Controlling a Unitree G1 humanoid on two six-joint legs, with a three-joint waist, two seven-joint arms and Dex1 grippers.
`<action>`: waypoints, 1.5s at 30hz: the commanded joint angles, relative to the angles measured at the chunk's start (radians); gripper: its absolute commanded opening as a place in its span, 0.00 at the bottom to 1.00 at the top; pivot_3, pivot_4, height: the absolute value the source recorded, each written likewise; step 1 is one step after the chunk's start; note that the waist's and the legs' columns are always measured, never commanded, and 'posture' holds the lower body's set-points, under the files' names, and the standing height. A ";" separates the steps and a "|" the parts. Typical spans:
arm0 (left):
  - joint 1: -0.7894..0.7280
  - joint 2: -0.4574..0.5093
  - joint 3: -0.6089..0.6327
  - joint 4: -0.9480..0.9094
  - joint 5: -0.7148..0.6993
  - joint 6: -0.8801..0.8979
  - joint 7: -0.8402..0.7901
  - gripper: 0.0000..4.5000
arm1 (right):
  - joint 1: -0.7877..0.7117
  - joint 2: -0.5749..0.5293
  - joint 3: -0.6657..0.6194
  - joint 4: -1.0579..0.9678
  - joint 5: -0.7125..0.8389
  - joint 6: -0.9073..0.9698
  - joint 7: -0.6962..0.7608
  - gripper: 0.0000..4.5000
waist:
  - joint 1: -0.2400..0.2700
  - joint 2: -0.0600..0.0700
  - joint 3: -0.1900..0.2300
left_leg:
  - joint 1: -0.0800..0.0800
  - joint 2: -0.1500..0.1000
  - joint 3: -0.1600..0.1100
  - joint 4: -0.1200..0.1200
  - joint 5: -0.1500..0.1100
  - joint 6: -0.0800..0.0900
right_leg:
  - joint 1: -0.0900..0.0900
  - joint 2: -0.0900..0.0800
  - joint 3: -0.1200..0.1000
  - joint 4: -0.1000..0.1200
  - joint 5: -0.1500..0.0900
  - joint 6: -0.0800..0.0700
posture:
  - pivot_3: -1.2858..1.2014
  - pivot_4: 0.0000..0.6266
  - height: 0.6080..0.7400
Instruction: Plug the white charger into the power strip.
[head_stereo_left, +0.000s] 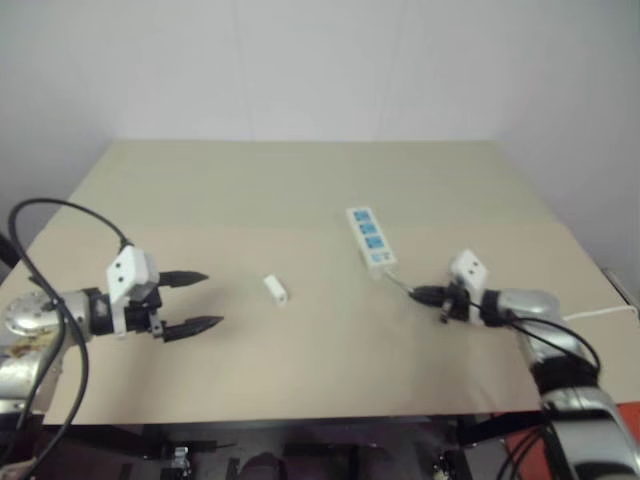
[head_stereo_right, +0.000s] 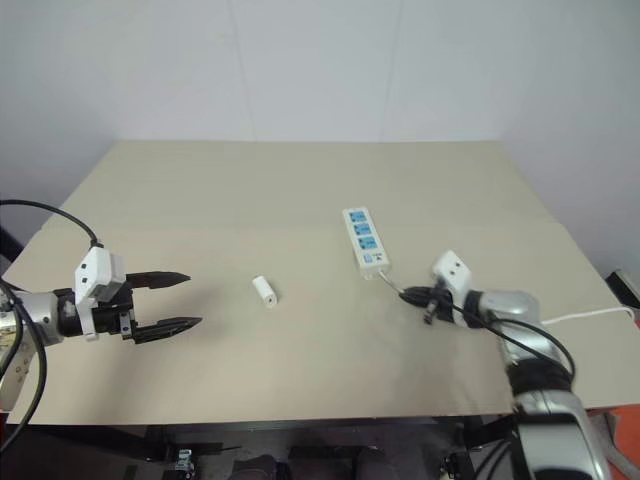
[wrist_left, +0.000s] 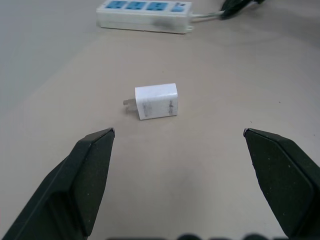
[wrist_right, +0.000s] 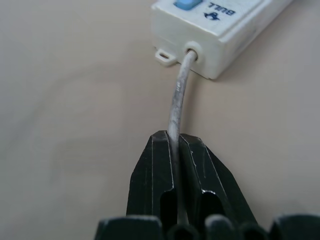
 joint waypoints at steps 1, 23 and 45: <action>-0.008 0.014 0.012 0.001 0.001 -0.025 -0.013 1.00 | 0.116 -0.065 -0.069 -0.203 0.065 0.102 0.000 0.01 | 0.003 0.000 0.000 | 0.000 0.000 0.000 0.000 0.000 0.000 | 0.000 0.000 0.000 0.000 0.000 0.000 | 0.52 0.24 1.00; -0.171 0.005 -0.076 0.152 0.049 -0.073 -0.099 1.00 | 0.259 0.307 -0.123 -0.489 0.074 0.164 -0.588 1.00 | 0.001 -0.002 -0.001 | 0.004 0.000 0.002 0.000 0.000 -0.001 | 0.002 0.003 0.001 0.001 -0.001 -0.001 | 0.52 0.24 1.00; -0.140 -0.008 -0.064 0.133 0.053 -0.087 -0.067 1.00 | 0.176 0.397 -0.050 -0.381 0.032 0.071 -0.643 1.00 | -0.002 -0.002 -0.001 | 0.004 0.000 0.002 0.000 0.000 -0.001 | 0.002 0.003 0.001 0.001 -0.001 -0.001 | 0.52 0.24 1.00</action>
